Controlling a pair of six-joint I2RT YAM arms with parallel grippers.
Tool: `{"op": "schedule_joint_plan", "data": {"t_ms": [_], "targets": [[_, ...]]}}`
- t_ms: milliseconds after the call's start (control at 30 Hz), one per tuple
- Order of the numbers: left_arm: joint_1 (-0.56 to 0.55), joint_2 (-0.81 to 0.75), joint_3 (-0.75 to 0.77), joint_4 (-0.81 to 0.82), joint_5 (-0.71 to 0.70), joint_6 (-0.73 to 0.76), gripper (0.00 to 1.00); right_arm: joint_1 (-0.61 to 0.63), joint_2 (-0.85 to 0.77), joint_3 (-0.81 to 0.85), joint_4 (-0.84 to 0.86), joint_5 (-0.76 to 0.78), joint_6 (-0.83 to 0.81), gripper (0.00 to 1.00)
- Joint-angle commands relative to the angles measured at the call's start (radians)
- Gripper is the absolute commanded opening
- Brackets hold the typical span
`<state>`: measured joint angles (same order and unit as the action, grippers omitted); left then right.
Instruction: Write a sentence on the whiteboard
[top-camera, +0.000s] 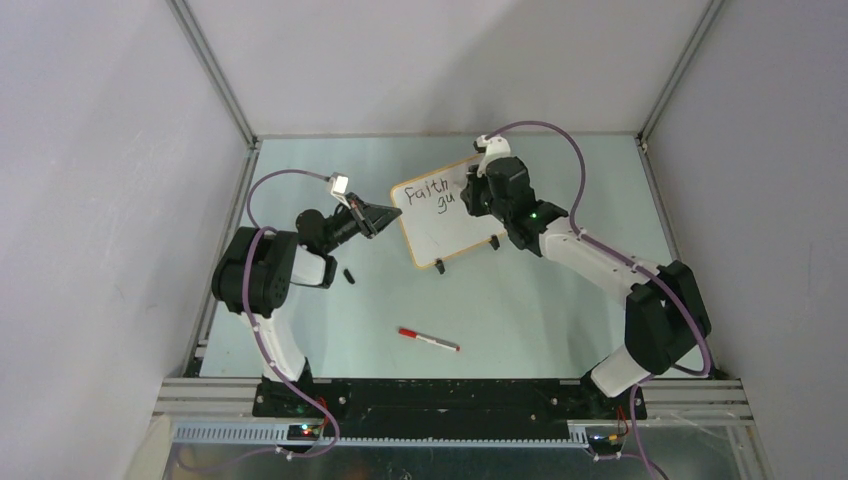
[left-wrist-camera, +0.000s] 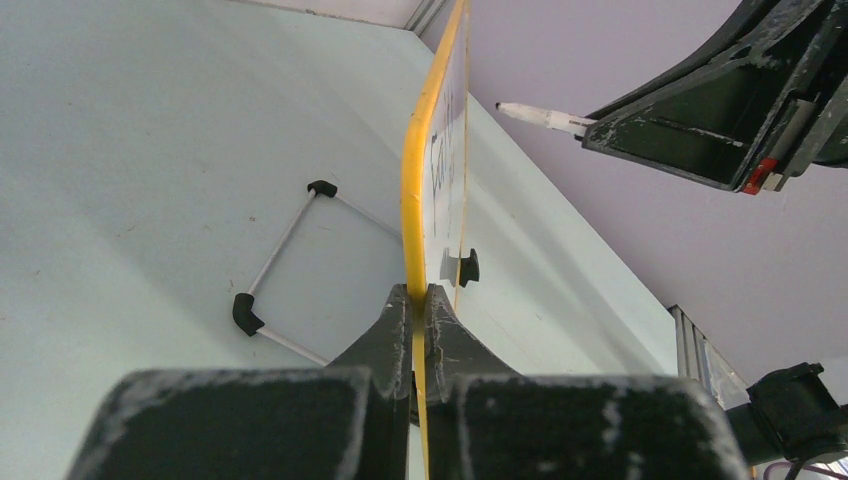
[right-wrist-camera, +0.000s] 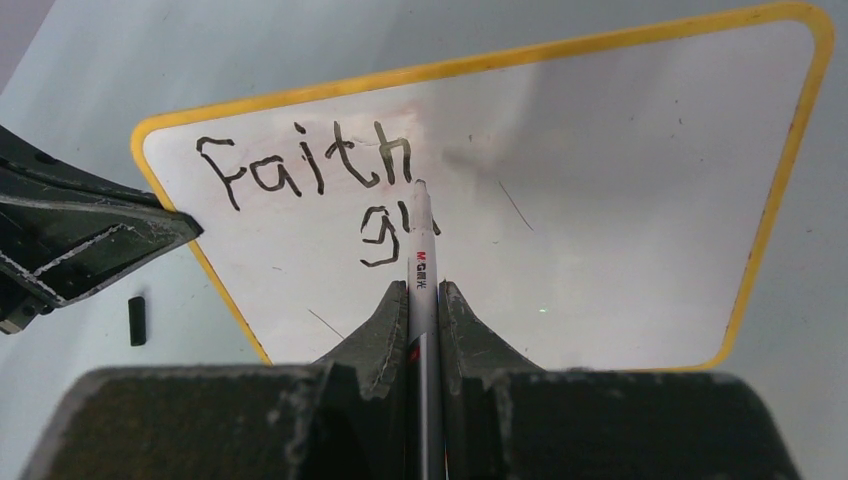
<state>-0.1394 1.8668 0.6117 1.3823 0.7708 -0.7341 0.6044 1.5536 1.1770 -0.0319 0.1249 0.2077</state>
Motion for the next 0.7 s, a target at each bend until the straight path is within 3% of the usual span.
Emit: {"op": "schedule_joint_plan", "data": {"t_ms": [0, 667], "targets": [[0.000, -0.014, -0.007, 0.042, 0.019, 0.032, 0.00, -0.003, 0.038, 0.055, 0.020, -0.006, -0.009, 0.00], [0.001, -0.014, -0.007, 0.041, 0.018, 0.031, 0.00, -0.012, 0.067, 0.087, -0.026, 0.026, -0.005, 0.00]]}}
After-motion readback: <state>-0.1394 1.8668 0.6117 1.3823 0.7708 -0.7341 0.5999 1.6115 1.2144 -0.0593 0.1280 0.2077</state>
